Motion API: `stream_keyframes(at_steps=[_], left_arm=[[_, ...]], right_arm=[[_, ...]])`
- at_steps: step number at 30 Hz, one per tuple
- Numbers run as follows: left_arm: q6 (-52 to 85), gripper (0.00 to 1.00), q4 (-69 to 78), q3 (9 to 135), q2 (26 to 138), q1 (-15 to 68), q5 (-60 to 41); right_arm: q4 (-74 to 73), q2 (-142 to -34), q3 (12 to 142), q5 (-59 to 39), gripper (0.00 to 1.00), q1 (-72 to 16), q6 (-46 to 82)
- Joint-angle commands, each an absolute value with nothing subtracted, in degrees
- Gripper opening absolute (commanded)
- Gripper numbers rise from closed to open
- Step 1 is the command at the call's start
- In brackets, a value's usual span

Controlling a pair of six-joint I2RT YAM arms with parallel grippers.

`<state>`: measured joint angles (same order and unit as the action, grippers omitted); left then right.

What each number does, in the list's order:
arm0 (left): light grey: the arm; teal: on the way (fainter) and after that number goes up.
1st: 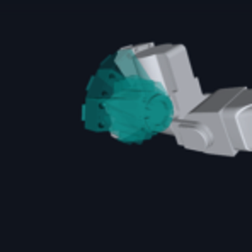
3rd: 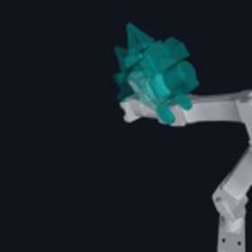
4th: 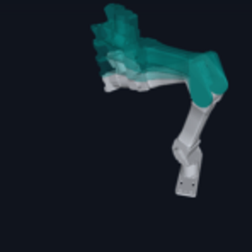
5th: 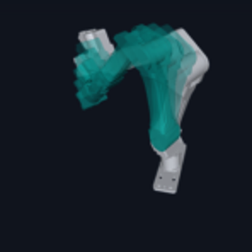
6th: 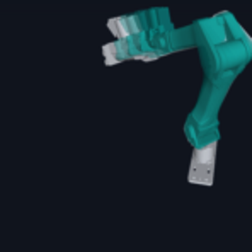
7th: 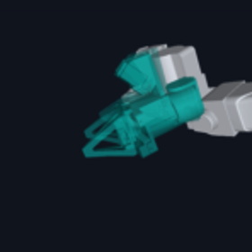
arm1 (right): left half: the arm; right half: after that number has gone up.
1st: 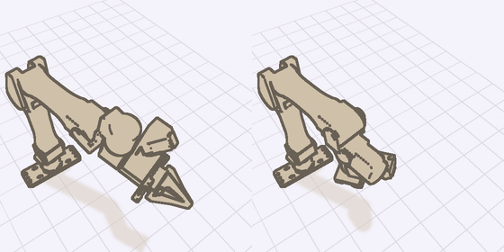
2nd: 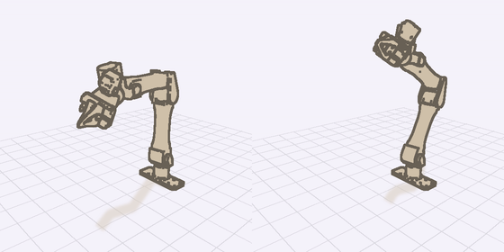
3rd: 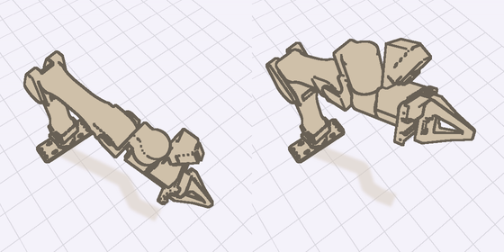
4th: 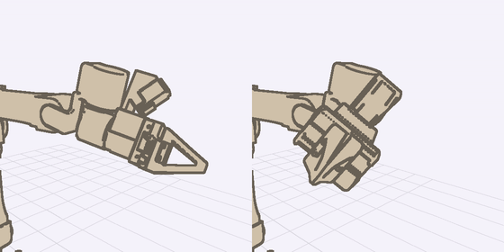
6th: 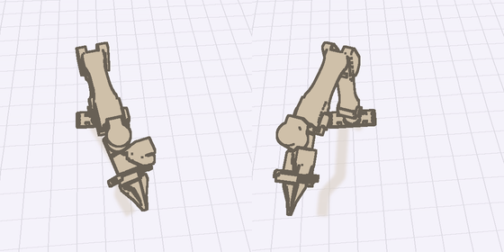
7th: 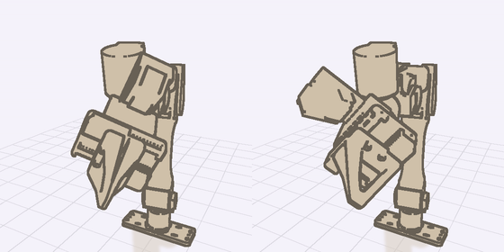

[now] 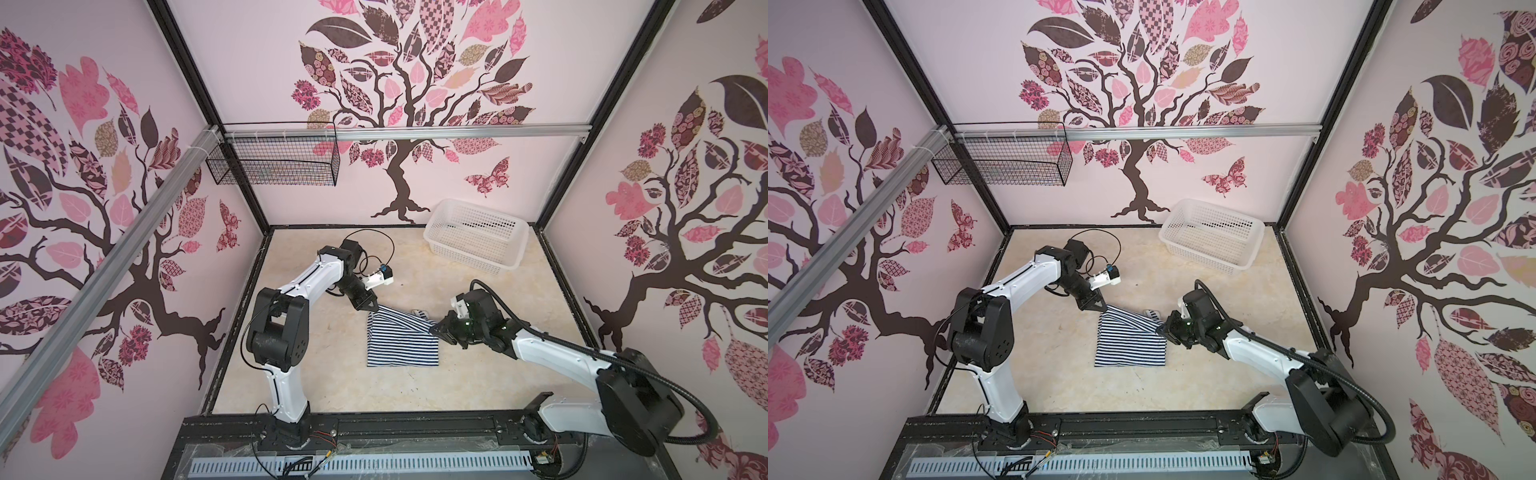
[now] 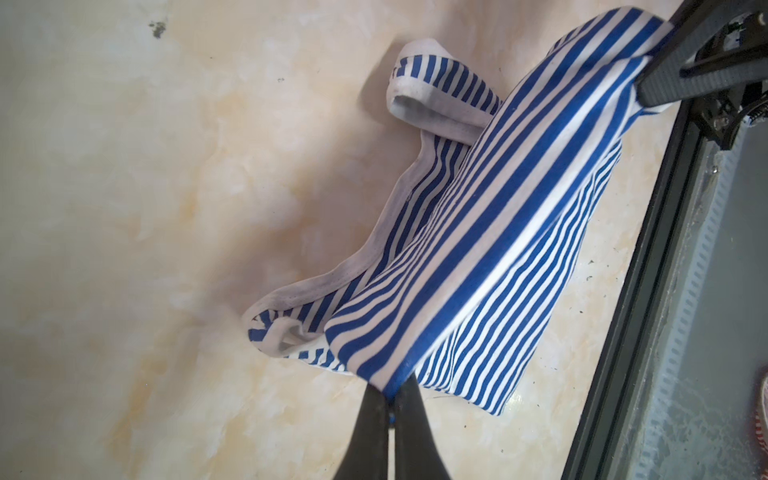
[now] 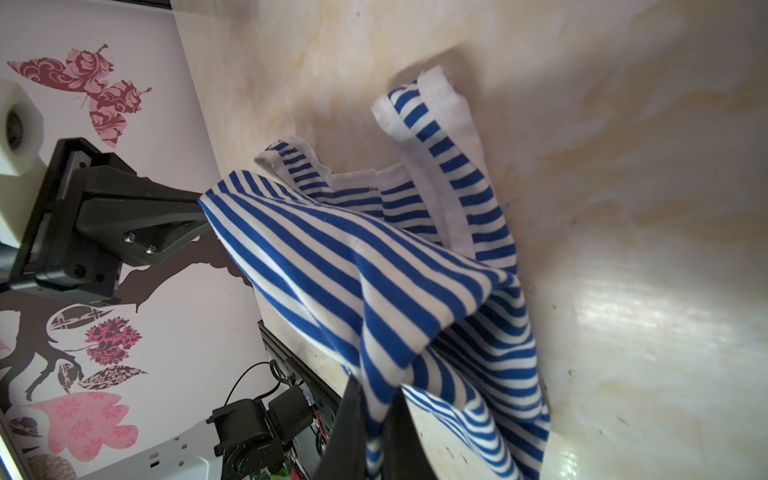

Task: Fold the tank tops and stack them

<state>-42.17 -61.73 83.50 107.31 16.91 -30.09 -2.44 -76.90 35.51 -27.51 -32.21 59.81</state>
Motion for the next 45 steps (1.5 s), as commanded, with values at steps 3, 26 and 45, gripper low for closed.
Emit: stream_keyframes(at_steps=[3,26,45], left_arm=[[-42.4,0.0,-61.8,84.2,105.3,14.4,-31.7],[-43.2,0.0,-63.3,75.0,93.4,13.2,-38.1],[-42.5,0.0,-69.3,63.3,76.4,18.8,-39.1]], right_arm=[[-3.5,-83.5,41.6,-33.7,0.04,-31.1,55.5],[2.9,-84.6,47.8,-35.6,0.01,-30.4,51.0],[4.1,-57.2,29.5,-33.5,0.02,-39.4,58.9]])
